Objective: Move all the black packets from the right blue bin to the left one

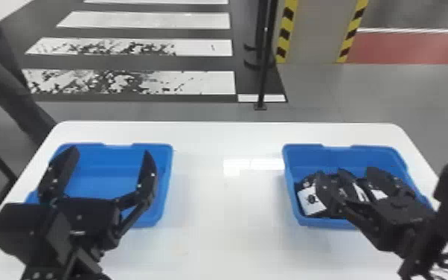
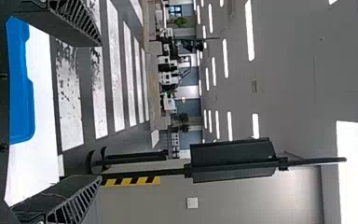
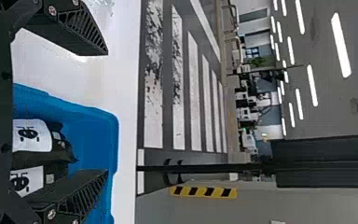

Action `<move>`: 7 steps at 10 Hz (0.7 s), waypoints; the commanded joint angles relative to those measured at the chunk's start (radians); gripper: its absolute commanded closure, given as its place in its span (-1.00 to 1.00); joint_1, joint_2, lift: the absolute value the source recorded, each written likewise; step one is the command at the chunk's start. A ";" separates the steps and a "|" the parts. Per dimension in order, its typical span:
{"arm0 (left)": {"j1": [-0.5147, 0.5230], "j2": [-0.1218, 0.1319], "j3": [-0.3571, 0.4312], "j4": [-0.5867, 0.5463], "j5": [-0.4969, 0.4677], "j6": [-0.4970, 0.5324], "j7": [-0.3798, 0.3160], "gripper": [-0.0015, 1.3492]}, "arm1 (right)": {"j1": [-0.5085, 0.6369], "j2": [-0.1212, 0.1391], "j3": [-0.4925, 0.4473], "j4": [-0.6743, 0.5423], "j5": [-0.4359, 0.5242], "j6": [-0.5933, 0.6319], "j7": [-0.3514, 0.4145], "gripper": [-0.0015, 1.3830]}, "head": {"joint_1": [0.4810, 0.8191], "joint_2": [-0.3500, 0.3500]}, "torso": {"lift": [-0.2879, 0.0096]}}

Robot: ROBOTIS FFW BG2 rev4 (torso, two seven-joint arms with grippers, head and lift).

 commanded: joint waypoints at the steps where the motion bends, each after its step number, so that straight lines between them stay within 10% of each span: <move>1: -0.002 0.002 -0.003 0.000 0.000 0.002 0.000 -1.00 | -0.127 -0.011 0.003 0.033 0.021 0.191 0.014 -0.83 | 0.27 0.00 | -0.01; 7: -0.006 0.002 -0.003 0.000 -0.002 -0.003 -0.002 -1.00 | -0.438 -0.015 0.041 0.296 0.083 0.635 0.035 -0.82 | 0.27 -0.17 | -0.01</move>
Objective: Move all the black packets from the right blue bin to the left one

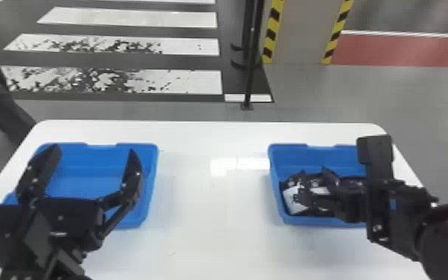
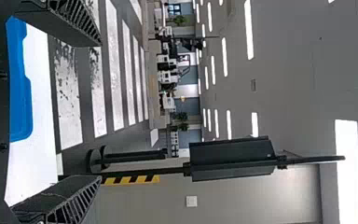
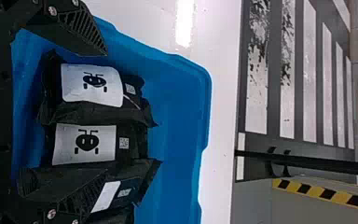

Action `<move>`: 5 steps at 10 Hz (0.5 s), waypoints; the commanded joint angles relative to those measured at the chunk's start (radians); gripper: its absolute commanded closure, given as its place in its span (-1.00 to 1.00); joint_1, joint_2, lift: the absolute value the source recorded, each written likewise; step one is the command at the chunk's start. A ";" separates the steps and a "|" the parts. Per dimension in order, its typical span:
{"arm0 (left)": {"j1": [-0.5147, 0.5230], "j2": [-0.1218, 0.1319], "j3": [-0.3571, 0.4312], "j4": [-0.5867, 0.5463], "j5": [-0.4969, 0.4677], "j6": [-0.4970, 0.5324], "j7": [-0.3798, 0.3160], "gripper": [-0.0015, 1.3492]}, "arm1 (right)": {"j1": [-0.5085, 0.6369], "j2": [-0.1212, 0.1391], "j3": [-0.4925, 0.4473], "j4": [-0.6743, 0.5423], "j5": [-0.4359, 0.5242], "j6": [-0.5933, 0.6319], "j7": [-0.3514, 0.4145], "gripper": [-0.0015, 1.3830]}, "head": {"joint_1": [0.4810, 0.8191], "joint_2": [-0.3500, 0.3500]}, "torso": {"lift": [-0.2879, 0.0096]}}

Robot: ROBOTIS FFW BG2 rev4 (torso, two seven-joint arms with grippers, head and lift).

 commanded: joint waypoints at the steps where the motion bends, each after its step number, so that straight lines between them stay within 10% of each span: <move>1: -0.001 0.000 0.000 0.000 -0.005 -0.003 0.000 -1.00 | -0.050 -0.009 0.044 0.038 -0.004 0.061 -0.004 -0.82 | 0.27 -0.16 | -0.01; 5: -0.003 0.003 -0.002 0.007 -0.007 -0.010 -0.001 -1.00 | -0.112 -0.024 0.102 0.080 -0.004 0.137 -0.037 -0.65 | 0.27 -0.10 | -0.01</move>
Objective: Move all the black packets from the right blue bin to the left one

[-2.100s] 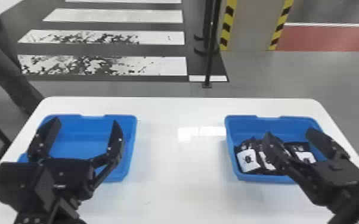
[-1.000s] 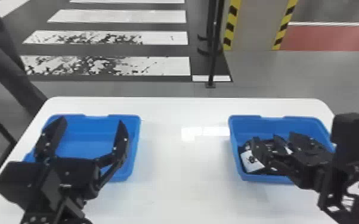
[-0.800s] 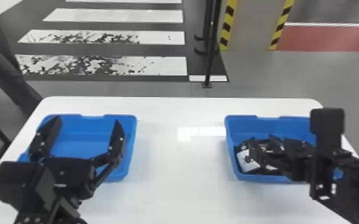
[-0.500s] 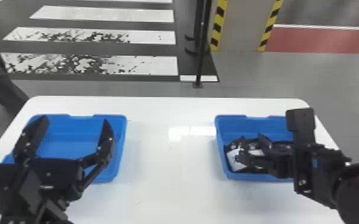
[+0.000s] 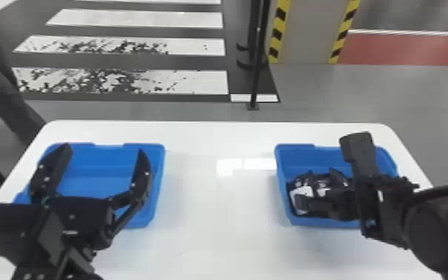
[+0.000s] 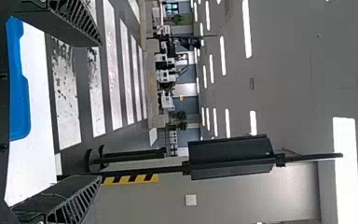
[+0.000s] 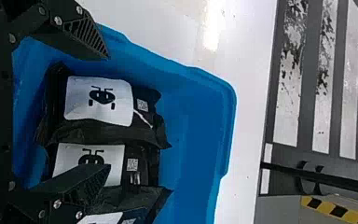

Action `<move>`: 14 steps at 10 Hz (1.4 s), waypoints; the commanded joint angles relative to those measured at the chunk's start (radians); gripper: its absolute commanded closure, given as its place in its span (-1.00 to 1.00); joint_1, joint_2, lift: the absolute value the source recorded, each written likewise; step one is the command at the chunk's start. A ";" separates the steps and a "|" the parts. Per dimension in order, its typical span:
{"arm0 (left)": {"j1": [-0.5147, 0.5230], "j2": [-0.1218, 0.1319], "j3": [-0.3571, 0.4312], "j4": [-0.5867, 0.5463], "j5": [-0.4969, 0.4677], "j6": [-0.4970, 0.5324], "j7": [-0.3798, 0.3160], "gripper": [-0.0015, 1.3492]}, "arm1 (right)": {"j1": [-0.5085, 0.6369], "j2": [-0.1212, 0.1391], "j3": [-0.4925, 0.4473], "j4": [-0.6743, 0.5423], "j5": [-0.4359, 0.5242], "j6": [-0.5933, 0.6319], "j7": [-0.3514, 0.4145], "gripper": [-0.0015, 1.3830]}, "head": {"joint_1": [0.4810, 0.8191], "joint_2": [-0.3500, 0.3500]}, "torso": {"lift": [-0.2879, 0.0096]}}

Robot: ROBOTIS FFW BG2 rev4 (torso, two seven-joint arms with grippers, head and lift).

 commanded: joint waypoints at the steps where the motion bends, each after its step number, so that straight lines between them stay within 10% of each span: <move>1: 0.000 0.001 0.002 0.003 0.000 -0.004 0.000 -1.00 | -0.021 -0.006 0.017 0.009 0.001 0.036 -0.006 -0.60 | 0.27 -0.10 | -0.01; 8: -0.002 0.001 0.002 0.006 -0.004 -0.014 0.000 -1.00 | -0.092 -0.023 0.093 0.051 0.017 0.161 -0.046 -0.53 | 0.27 -0.11 | -0.01; 14: -0.002 0.001 0.002 0.011 -0.004 -0.024 0.000 -1.00 | -0.124 -0.028 0.127 0.073 0.043 0.156 -0.079 0.56 | 0.27 -0.14 | -0.01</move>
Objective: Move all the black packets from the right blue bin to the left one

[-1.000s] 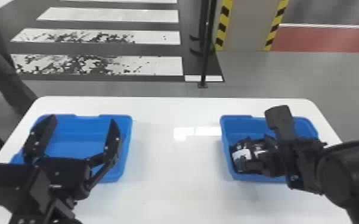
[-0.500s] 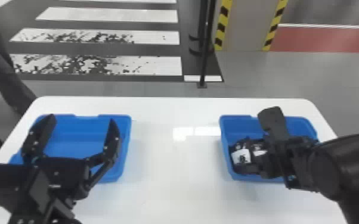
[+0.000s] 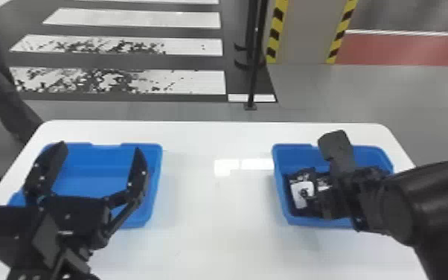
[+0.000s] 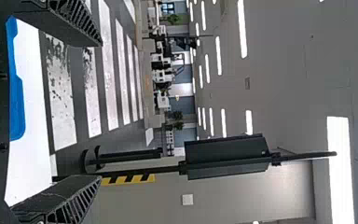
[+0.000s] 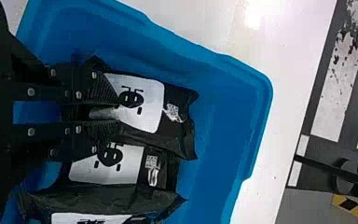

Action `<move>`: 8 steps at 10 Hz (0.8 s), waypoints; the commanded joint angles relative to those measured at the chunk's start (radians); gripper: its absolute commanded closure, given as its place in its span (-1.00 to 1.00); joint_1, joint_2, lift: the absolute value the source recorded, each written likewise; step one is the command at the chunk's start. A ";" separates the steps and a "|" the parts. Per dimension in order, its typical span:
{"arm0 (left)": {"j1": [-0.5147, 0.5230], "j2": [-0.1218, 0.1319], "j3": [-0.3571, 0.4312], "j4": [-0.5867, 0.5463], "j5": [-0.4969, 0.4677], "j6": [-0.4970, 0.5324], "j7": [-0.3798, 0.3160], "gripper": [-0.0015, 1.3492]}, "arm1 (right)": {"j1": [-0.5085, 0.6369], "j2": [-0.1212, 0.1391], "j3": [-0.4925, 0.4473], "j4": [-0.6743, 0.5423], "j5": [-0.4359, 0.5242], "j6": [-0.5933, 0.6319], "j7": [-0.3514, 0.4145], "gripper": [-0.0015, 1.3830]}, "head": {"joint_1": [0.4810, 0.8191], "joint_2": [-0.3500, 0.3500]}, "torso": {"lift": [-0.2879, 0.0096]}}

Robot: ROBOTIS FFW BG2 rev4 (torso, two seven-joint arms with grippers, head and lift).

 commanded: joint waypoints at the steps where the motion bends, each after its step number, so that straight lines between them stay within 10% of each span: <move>1: 0.000 0.000 0.002 0.002 0.000 -0.005 0.000 -1.00 | -0.003 0.000 0.012 -0.004 0.011 -0.012 -0.012 0.57 | 0.27 -0.14 | -0.01; 4: 0.005 0.000 0.004 0.004 -0.006 -0.020 0.000 -1.00 | 0.012 0.002 0.010 -0.048 0.003 -0.039 -0.033 0.57 | 0.27 -0.13 | -0.01; 6: 0.000 -0.003 0.008 0.009 -0.008 -0.022 0.000 -1.00 | 0.012 0.003 -0.002 -0.058 -0.003 -0.032 -0.035 -0.64 | 0.27 -0.11 | -0.01; 8: 0.002 -0.006 0.012 0.012 -0.008 -0.025 0.000 -1.00 | 0.000 0.006 -0.010 -0.008 -0.031 -0.032 -0.033 -0.82 | 0.27 -0.10 | -0.01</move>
